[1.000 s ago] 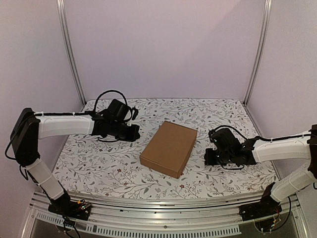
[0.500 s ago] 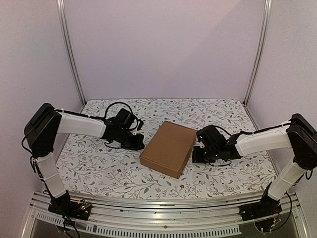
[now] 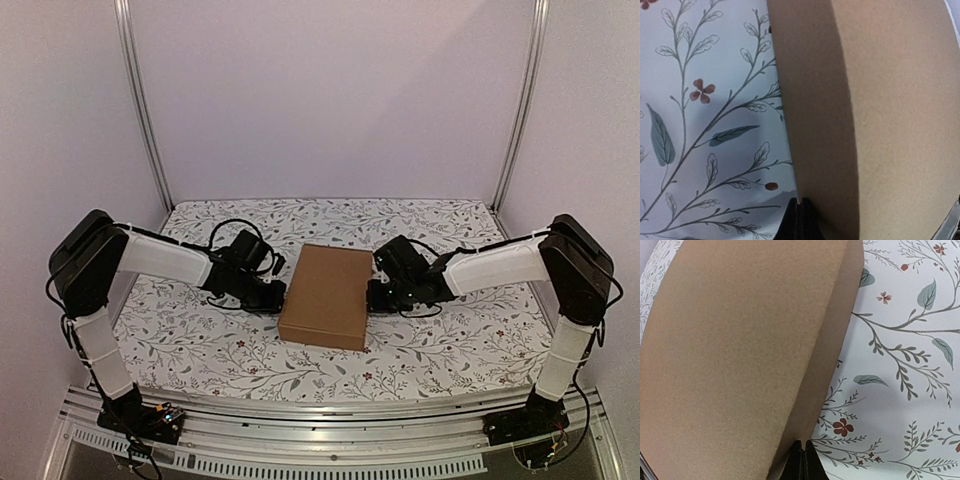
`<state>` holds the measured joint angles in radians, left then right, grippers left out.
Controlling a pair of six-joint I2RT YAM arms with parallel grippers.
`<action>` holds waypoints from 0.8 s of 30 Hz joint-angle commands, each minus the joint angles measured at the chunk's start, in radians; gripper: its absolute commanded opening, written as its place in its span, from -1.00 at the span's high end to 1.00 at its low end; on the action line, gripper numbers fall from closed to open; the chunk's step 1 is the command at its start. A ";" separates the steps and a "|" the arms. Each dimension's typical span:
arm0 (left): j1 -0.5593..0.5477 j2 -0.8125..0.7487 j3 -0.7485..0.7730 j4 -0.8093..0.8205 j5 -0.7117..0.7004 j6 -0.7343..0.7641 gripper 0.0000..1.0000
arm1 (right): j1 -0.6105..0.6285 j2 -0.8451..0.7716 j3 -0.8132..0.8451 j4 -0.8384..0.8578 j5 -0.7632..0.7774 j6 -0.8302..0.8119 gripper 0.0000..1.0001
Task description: Fold the paper box
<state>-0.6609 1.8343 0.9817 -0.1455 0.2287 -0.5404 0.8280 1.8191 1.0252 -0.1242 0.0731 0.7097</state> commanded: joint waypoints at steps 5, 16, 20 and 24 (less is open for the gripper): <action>-0.022 -0.039 -0.036 0.049 0.014 -0.036 1.00 | 0.013 0.086 0.112 -0.031 -0.032 -0.077 1.00; -0.019 -0.117 -0.030 -0.067 -0.131 -0.033 0.81 | -0.021 0.019 0.118 -0.160 0.099 -0.163 0.84; -0.015 -0.178 -0.016 -0.138 -0.207 -0.018 0.53 | -0.034 -0.049 0.117 -0.247 0.178 -0.199 0.44; -0.010 -0.239 0.006 -0.195 -0.226 0.003 0.40 | -0.036 -0.131 0.109 -0.305 0.242 -0.242 0.05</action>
<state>-0.6731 1.6588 0.9512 -0.2554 0.0624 -0.5652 0.8024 1.7893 1.1339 -0.3428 0.2157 0.5236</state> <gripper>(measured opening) 0.270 0.374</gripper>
